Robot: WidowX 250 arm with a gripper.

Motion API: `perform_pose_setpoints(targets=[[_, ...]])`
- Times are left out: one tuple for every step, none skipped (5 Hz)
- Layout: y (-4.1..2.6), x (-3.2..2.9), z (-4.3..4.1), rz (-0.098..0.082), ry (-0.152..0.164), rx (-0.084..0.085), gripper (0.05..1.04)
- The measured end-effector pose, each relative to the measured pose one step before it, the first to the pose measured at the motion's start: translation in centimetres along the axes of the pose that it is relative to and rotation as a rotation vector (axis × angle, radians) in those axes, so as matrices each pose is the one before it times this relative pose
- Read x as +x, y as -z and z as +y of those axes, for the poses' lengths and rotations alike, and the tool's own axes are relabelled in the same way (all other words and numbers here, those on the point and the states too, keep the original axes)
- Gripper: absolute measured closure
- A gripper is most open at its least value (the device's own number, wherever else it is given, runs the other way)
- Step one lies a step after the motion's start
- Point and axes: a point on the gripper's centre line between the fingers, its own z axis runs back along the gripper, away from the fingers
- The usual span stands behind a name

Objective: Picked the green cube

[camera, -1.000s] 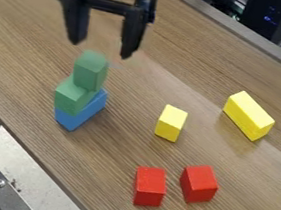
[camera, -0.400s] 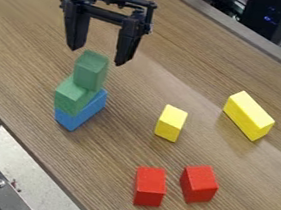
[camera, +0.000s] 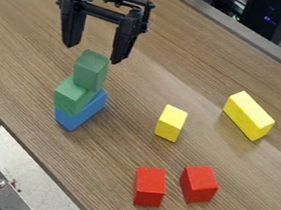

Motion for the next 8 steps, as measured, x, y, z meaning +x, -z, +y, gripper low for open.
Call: perform_pose_setpoints(targets=[[0.266, -0.075, -0.073, 0.0034, -0.0013, -0.0059, 0.083], [1.071, 0.134, -0.028, -0.0014, 0.0037, -0.0038, 0.083], [0.682, -0.079, 0.278, 0.0512, -0.0384, 0.0445, 0.083], [0.046, 0.025, 0.388, 0.0213, -0.0375, 0.0273, 0.115], [0.0, 0.083, 0.061, -0.0053, -0.0333, 0.0038, 0.391], [-0.134, 0.055, -0.086, -0.0097, -0.0019, -0.0064, 0.536], [-0.892, -0.324, -0.18, -0.0413, -0.0003, -0.0216, 0.536], [-1.046, -0.188, -0.851, -0.0696, 0.0373, -0.0236, 0.536]])
